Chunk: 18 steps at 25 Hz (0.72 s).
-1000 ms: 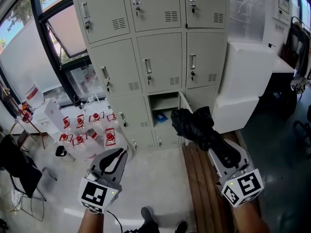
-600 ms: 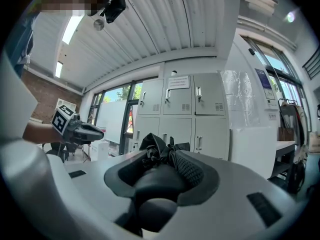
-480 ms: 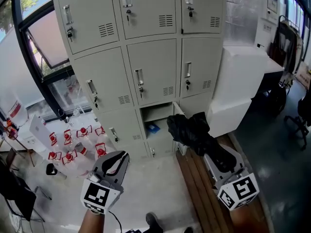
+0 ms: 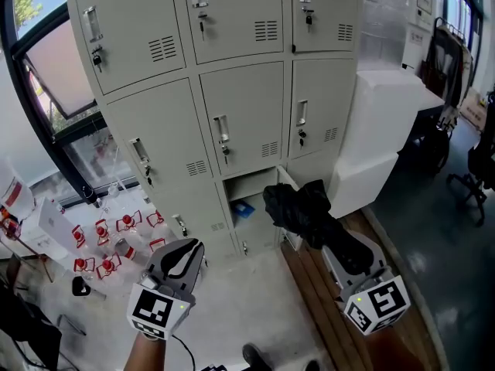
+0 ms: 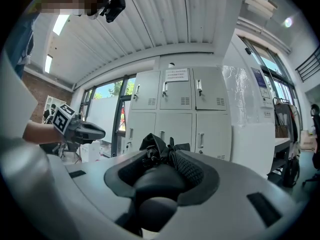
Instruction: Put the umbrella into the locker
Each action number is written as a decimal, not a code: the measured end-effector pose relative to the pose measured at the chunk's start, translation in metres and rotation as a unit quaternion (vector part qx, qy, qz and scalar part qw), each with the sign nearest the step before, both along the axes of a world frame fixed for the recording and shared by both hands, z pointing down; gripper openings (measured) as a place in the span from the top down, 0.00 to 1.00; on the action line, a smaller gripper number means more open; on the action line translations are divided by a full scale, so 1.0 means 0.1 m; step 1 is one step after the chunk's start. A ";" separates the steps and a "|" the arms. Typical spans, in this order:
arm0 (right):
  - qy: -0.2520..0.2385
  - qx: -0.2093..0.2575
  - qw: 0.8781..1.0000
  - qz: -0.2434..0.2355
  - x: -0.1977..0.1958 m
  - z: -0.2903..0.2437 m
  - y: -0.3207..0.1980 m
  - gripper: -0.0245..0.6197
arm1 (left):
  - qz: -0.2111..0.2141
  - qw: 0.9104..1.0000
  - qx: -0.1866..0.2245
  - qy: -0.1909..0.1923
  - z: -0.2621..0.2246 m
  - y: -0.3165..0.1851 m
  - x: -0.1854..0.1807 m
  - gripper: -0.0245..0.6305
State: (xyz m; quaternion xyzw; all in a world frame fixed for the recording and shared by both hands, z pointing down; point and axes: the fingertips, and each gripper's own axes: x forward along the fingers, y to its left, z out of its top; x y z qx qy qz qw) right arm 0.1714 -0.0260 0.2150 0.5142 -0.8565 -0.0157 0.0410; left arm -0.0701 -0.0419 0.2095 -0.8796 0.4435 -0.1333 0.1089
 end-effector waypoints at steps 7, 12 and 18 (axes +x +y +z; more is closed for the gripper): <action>0.002 0.002 1.000 0.015 -0.15 -0.03 -0.15 0.68 | 0.013 1.000 0.002 0.001 -0.04 -0.20 -0.18 0.90; 0.004 0.002 1.000 0.026 -0.27 -0.04 -0.22 0.68 | 0.022 1.000 0.004 0.004 -0.05 -0.32 -0.31 0.90; 0.001 0.003 0.999 0.040 -0.42 -0.07 -0.28 0.68 | 0.036 0.999 0.007 0.007 -0.06 -0.43 -0.48 0.90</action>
